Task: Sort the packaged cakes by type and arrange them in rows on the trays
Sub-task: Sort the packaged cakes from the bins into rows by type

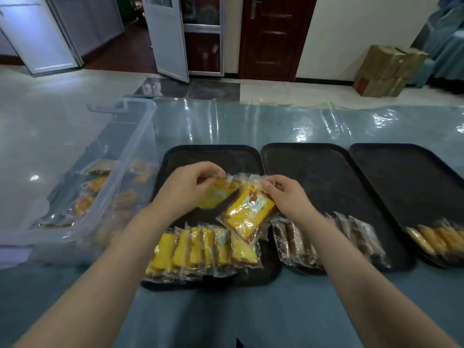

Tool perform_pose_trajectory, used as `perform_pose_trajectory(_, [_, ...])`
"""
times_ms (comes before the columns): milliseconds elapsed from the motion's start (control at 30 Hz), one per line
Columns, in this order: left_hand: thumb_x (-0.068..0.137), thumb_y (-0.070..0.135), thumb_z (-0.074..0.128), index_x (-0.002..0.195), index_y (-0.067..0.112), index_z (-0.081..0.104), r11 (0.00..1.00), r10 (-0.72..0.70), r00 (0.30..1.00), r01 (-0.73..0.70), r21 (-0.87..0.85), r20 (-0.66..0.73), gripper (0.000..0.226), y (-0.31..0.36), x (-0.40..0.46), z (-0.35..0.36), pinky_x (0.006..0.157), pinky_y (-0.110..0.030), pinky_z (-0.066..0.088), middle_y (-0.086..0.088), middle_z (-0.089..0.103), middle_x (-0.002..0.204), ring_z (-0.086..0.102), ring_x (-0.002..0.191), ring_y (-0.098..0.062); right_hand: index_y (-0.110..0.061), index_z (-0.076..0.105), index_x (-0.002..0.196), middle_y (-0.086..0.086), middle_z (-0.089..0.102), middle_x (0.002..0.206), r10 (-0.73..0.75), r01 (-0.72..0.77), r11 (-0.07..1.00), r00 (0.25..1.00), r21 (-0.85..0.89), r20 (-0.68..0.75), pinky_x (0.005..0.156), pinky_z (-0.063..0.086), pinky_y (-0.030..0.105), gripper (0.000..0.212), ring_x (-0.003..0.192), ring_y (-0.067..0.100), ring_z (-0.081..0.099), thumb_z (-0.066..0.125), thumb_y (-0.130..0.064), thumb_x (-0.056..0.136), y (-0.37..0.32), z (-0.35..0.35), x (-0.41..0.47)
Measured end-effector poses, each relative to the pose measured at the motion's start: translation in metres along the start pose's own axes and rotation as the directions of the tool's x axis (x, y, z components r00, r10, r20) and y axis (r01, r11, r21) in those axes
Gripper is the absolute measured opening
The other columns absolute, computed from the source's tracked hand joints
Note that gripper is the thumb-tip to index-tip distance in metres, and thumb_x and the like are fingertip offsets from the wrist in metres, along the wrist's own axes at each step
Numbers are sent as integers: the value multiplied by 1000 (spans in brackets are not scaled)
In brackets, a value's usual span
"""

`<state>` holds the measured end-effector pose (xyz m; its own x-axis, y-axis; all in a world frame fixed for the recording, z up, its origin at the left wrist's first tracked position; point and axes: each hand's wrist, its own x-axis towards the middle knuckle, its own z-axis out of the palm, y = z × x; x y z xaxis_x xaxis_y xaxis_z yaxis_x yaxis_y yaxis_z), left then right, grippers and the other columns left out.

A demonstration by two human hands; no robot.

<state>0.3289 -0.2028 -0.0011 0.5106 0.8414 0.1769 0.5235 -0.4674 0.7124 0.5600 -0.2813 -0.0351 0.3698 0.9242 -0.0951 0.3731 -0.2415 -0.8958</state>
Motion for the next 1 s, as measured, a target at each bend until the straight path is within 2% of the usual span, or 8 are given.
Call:
perform_pose_trajectory(200, [96,18,60,101,39,71,1000,-16,998,15,10,55,23,-9,-14,57,82,-16,49,25,68,96,61,95,9,-25,70,108,-5,72,93,117,-115,993,991,-36,59,71,51,26,14,84,12,68,60,-25,98,50,-18,-17])
perform_pose_trajectory(367, [97,13,58,107,32,72,997,34,999,-35,64,23,26,-14,-20,94,89,-21,49,20,70,105,62,102,2,-21,68,114,-5,74,100,165,-167,986,984,30,64,77,58,24,18,88,7,71,60,-17,98,83,-26,-31])
perform_pose_trajectory(500, [93,5,60,105,29,74,993,93,996,-92,71,-8,31,-22,-27,124,93,-13,41,23,68,109,53,105,10,-22,66,117,-2,73,102,183,-187,978,982,94,51,64,51,13,21,82,2,70,60,-16,98,99,-32,-41])
perform_pose_trajectory(600, [90,5,65,101,31,75,982,167,986,-166,93,-1,30,-31,-34,142,99,-15,38,26,67,112,50,109,12,-22,66,118,-6,72,103,176,-179,980,984,93,31,65,51,12,22,84,-1,69,61,-16,98,106,-34,-43])
perform_pose_trajectory(733, [86,1,69,99,29,75,952,295,954,-299,72,54,32,-45,-42,156,106,-15,37,23,66,115,54,116,8,-28,64,112,-3,74,100,212,-213,970,977,116,21,75,61,32,19,82,4,71,61,-16,97,115,-36,-46])
perform_pose_trajectory(833, [83,-1,72,99,27,75,944,308,946,-317,92,99,32,-59,-51,161,111,-7,26,20,69,115,50,119,10,-31,61,110,-1,75,102,206,-208,970,978,123,26,72,60,34,18,82,5,72,59,-17,98,119,-36,-50])
perform_pose_trajectory(900, [84,2,73,99,28,74,942,305,942,-320,102,142,30,-70,-59,164,113,-8,22,21,68,117,49,121,8,-32,60,109,-2,75,103,196,-199,972,980,123,32,75,61,43,19,84,8,73,59,-16,99,121,-35,-53])
perform_pose_trajectory(1000, [89,8,69,99,31,73,941,296,927,-325,98,232,25,-84,-71,168,117,-17,25,24,65,122,48,127,6,-35,60,102,-5,75,98,170,-172,982,985,79,31,77,57,51,21,81,28,71,59,-15,98,121,-31,-58])
